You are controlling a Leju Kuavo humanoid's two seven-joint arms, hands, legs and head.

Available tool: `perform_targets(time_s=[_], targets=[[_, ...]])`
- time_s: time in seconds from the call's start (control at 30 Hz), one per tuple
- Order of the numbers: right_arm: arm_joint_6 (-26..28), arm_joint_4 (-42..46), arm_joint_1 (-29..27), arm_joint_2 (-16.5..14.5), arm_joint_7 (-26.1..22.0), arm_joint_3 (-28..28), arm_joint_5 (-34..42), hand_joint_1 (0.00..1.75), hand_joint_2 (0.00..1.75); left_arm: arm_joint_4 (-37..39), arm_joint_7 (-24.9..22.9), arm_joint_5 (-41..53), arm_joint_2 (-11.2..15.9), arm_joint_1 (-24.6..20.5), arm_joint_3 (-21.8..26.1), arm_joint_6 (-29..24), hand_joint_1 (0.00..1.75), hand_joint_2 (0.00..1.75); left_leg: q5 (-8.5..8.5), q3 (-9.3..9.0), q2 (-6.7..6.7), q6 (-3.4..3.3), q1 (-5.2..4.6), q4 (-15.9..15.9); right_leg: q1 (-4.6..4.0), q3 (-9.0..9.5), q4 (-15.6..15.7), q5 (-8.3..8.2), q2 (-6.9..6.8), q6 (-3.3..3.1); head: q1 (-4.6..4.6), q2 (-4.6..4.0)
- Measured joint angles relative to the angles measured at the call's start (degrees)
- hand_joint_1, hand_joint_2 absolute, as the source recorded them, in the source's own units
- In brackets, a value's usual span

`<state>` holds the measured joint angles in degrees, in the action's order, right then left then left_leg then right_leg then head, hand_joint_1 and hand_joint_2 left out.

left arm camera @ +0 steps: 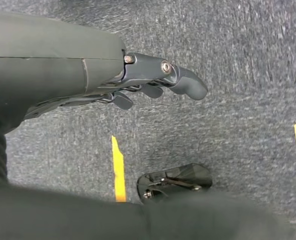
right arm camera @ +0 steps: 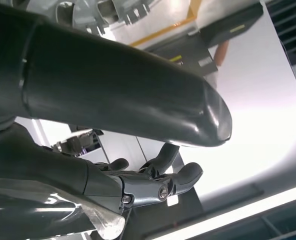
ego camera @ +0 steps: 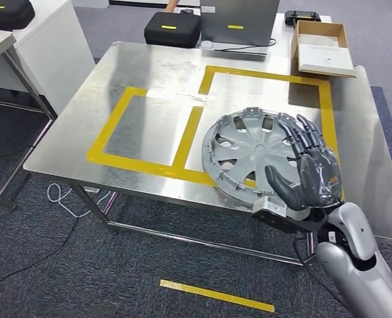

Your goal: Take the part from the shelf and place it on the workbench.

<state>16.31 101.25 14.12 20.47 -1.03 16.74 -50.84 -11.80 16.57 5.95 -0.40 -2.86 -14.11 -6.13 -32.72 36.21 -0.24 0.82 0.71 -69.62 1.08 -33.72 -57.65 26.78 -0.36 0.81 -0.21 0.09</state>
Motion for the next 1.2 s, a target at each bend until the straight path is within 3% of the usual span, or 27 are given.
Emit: perform_targets(time_s=[0.07, 0.1, 0.17, 0.23, 0.3, 0.37, 0.4, 0.43, 0.47, 0.5, 0.53, 0.6, 0.67, 0.73, 0.77, 0.83, 0.9, 0.93, 0.97, 1.03, 1.1, 1.13, 1.2], targets=[[0.6, 2.7, -1.7, 0.4, -0.2, -1.5, 0.1, 0.00, 0.00, 0.0, 0.3, 0.0, 0.0, 0.0, 0.3, -0.3, 0.00, 0.00, 2.78, -3.95, -0.07, -0.23, 0.00, 7.8, -0.07, -0.16, -0.2, -0.17, 0.05, 0.36, 0.01, 0.00], [0.8, 3.9, -2.4, 0.7, -0.3, -2.3, 0.1, 0.00, 0.00, 0.0, 0.3, 0.0, -0.1, -0.1, 0.4, -0.5, 0.00, 0.00, 3.41, -4.99, -0.13, -0.41, -0.06, 10.1, -0.16, -0.32, -0.3, -0.33, 0.08, 0.68, 0.04, 0.00], [1.3, 5.7, -3.9, 0.9, -0.6, -3.5, 0.2, 0.00, 0.00, 0.0, 0.4, 0.0, -0.2, 0.0, 0.5, -0.7, 0.00, 0.00, 3.72, -5.12, -0.21, -0.97, -0.31, 11.1, -0.22, -0.61, -0.2, -0.83, 0.13, 1.51, 0.04, 0.00], [1.9, 7.2, -5.5, 1.1, -0.9, -4.5, 0.3, 0.00, 0.00, 0.0, 0.4, 0.0, -0.4, 0.1, 0.8, -0.9, 0.00, 0.00, 4.43, -4.64, -0.11, -1.98, -0.32, 11.3, 0.02, -1.08, -0.3, -0.57, 0.15, 2.28, 0.03, 0.00], [2.5, 8.5, -6.9, 1.4, -1.2, -5.6, 0.4, 0.00, 0.00, 0.0, 0.5, 0.0, -0.4, 0.1, 1.1, -1.2, 0.00, 0.00, 5.33, -3.88, 0.03, -3.05, -0.28, 11.6, 0.13, -2.70, -3.7, 2.84, 0.21, 2.63, 0.16, 0.00], [2.8, 9.5, -8.2, 1.5, -1.5, -6.5, 0.6, 0.00, 0.00, 0.0, 0.6, 0.0, -0.4, 0.2, 1.4, -1.4, 0.00, 0.00, 6.16, -2.75, 0.10, -3.56, -0.53, 11.6, 0.11, -5.07, -11.0, 8.02, 0.25, 2.72, 0.26, 0.00], [2.9, 9.8, -8.7, 1.5, -1.7, -6.8, 0.8, 0.00, 0.00, 0.0, 0.7, 0.0, -0.4, 0.2, 1.5, -1.4, 0.00, 0.00, 6.61, -2.13, 0.12, -3.64, -0.69, 11.6, 0.09, -5.80, -14.3, 9.66, 0.26, 2.73, 0.26, 0.00], [2.9, 10.1, -9.2, 1.5, -1.8, -7.0, 0.9, 0.00, 0.00, 0.0, 0.7, 0.0, -0.4, 0.2, 1.6, -1.4, 0.00, 0.00, 7.07, -1.50, 0.14, -3.68, -0.85, 11.5, 0.07, -5.79, -16.0, 10.15, 0.26, 2.69, 0.26, 0.00], [2.9, 10.3, -9.6, 1.5, -1.9, -7.2, 0.9, 0.00, 0.00, 0.0, 0.7, 0.0, -0.4, 0.3, 1.6, -1.4, 0.00, 0.00, 7.52, -0.90, 0.15, -3.68, -0.98, 11.5, 0.03, -4.74, -15.7, 9.47, 0.25, 2.57, 0.26, 0.00], [2.9, 10.5, -9.9, 1.5, -1.9, -7.4, 1.0, 0.00, 0.00, 0.0, 0.7, 0.0, -0.4, 0.3, 1.6, -1.4, 0.00, 0.00, 7.96, -0.36, 0.14, -3.63, -1.09, 11.5, -0.01, -2.63, -13.3, 8.00, 0.25, 2.38, 0.25, 0.00], [2.9, 10.8, -10.0, 1.5, -1.9, -7.6, 1.0, 0.00, 0.00, 0.0, 0.7, 0.0, -0.5, 0.3, 1.6, -1.4, 0.00, 0.00, 8.39, 0.10, 0.13, -3.53, -1.17, 11.4, -0.10, 0.29, -9.5, 6.53, 0.25, 2.10, 0.26, 0.00], [3.0, 11.3, -10.1, 1.5, -2.0, -8.0, 1.0, 0.00, 0.00, 0.0, 0.7, 0.0, -0.5, 0.3, 1.7, -1.4, 0.00, 0.00, 9.20, 0.86, 0.12, -3.12, -1.43, 11.3, -0.37, 5.96, -1.4, 5.36, 0.21, 1.54, 0.23, 0.00], [3.1, 11.6, -10.3, 1.5, -2.0, -8.2, 1.0, 0.00, 0.00, 0.0, 0.7, 0.1, -0.5, 0.3, 1.7, -1.4, 0.00, 0.00, 10.12, 1.26, 0.13, -2.52, -1.49, 11.3, -0.65, 7.55, 1.9, 5.60, 0.23, 1.17, 0.23, 0.00], [3.2, 11.7, -10.8, 1.5, -2.1, -8.3, 1.0, 0.00, 0.00, 0.1, 0.7, 0.1, -0.4, 0.4, 1.8, -1.5, 0.00, 0.00, 10.48, 1.51, 0.08, -1.82, -1.40, 11.3, -0.56, 6.65, 2.1, 4.88, 0.14, 0.70, 0.24, 0.00], [3.3, 11.7, -10.9, 1.5, -2.1, -8.3, 1.0, 0.00, 0.00, 0.2, 0.7, 0.1, -0.4, 0.5, 1.8, -1.5, 0.00, 0.00, 9.31, 1.76, 0.05, -1.41, -1.33, 10.6, -0.45, 6.29, 2.2, 4.37, 0.03, 0.28, 0.13, 0.00], [3.3, 11.8, -11.2, 1.5, -2.1, -8.4, 1.0, 0.00, 0.00, 0.3, 0.7, 0.1, -0.4, 0.6, 1.8, -1.5, 0.00, 0.00, 3.99, 2.87, 0.03, -0.61, -0.99, 5.8, -0.26, 5.51, 2.3, 3.25, -0.19, -0.34, -0.13, 0.00], [3.3, 11.8, -11.4, 1.5, -2.1, -8.5, 1.1, 0.00, 0.00, 0.3, 0.7, 0.1, -0.4, 0.6, 1.8, -1.5, 0.00, 0.00, -0.98, 3.91, 0.06, -0.02, -0.64, -1.4, -0.29, 4.51, 2.2, 2.14, -0.24, -0.51, -0.25, 0.00], [3.3, 11.8, -11.6, 1.5, -2.1, -8.5, 1.2, 0.00, 0.00, 0.3, 0.7, 0.1, -0.5, 0.6, 1.9, -1.5, 0.00, 0.00, -1.60, 3.84, 0.06, 0.16, -0.52, -3.7, -0.31, 3.85, 2.0, 1.61, -0.24, -0.46, -0.24, 0.00], [3.3, 11.8, -11.8, 1.5, -2.0, -8.6, 1.2, 0.00, 0.00, 0.3, 0.7, 0.0, -0.5, 0.6, 1.9, -1.5, 0.00, 0.00, -0.93, 2.99, 0.06, 0.27, -0.41, -4.2, -0.31, 3.04, 1.8, 1.13, -0.25, -0.38, -0.26, 0.00], [3.3, 11.9, -12.3, 1.5, -1.9, -8.9, 1.3, 0.00, 0.00, 0.3, 0.7, 0.0, -0.5, 0.6, 2.0, -1.5, 0.00, 0.00, 1.94, -1.27, 0.06, 0.20, -0.23, 0.6, -0.30, 1.48, 1.2, 0.39, -0.24, -0.10, -0.27, 0.00], [3.3, 12.1, -12.7, 1.5, -1.7, -9.4, 1.4, 0.00, 0.00, 0.3, 0.8, 0.0, -0.5, 0.6, 2.0, -1.4, 0.00, 0.00, 2.82, -6.24, 0.01, -0.23, -0.27, 8.2, -0.42, 0.30, 0.5, -0.15, -0.23, 0.40, -0.24, 0.00], [3.4, 12.3, -12.8, 1.5, -1.7, -9.6, 1.5, 0.00, 0.00, 0.3, 0.9, 0.0, -0.5, 0.6, 2.1, -1.4, 0.00, 0.00, 2.56, -7.57, -0.03, -0.47, -0.36, 10.7, -0.48, -0.09, 0.3, -0.46, -0.24, 0.72, -0.23, 0.00], [3.4, 12.4, -13.2, 1.5, -1.6, -9.9, 1.5, 0.00, 0.00, 0.3, 1.0, 0.0, -0.5, 0.6, 2.1, -1.4, 0.00, 0.00, 2.39, -7.62, -0.06, -1.14, -0.53, 12.0, -0.49, -0.63, 0.2, -1.29, -0.27, 1.47, -0.16, 0.00]])
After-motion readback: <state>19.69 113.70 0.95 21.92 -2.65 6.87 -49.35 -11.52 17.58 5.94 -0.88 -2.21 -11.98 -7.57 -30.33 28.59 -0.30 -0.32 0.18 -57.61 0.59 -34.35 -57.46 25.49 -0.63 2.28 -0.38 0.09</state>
